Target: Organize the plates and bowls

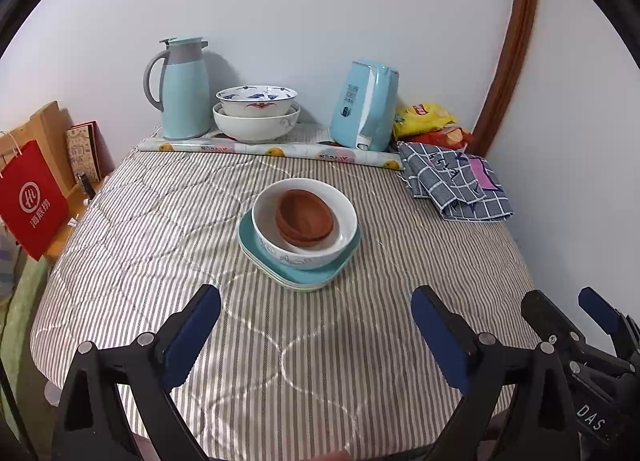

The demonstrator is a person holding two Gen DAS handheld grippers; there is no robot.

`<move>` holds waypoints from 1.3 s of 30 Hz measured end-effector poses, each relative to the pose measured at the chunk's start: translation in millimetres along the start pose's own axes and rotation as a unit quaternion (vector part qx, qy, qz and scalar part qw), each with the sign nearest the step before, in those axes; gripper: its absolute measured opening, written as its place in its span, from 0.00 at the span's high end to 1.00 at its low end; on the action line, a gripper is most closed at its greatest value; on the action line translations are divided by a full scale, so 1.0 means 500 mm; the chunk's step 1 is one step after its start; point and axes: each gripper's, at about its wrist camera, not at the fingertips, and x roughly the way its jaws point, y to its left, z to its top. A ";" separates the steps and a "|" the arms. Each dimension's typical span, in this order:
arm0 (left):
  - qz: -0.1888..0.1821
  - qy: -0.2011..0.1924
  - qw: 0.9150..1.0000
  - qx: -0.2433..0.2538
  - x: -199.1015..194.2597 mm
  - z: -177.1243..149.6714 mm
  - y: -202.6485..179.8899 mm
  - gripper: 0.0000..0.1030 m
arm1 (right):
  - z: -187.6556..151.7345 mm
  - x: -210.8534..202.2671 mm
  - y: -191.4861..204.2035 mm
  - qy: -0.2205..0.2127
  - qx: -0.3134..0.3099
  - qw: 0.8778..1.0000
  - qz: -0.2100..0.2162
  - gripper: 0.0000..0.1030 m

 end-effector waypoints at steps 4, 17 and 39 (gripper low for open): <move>0.005 -0.007 1.000 0.003 -0.012 -0.007 -0.002 0.06 | -0.011 -0.011 -0.003 -0.003 -0.005 1.000 -0.002 0.02; -0.003 -0.009 1.000 0.017 -0.023 -0.022 -0.017 0.06 | -0.032 -0.025 -0.011 0.001 -0.005 1.000 -0.007 0.02; -0.005 -0.010 1.000 0.012 -0.032 -0.019 0.001 0.06 | -0.030 -0.038 -0.003 -0.003 -0.003 1.000 -0.008 0.02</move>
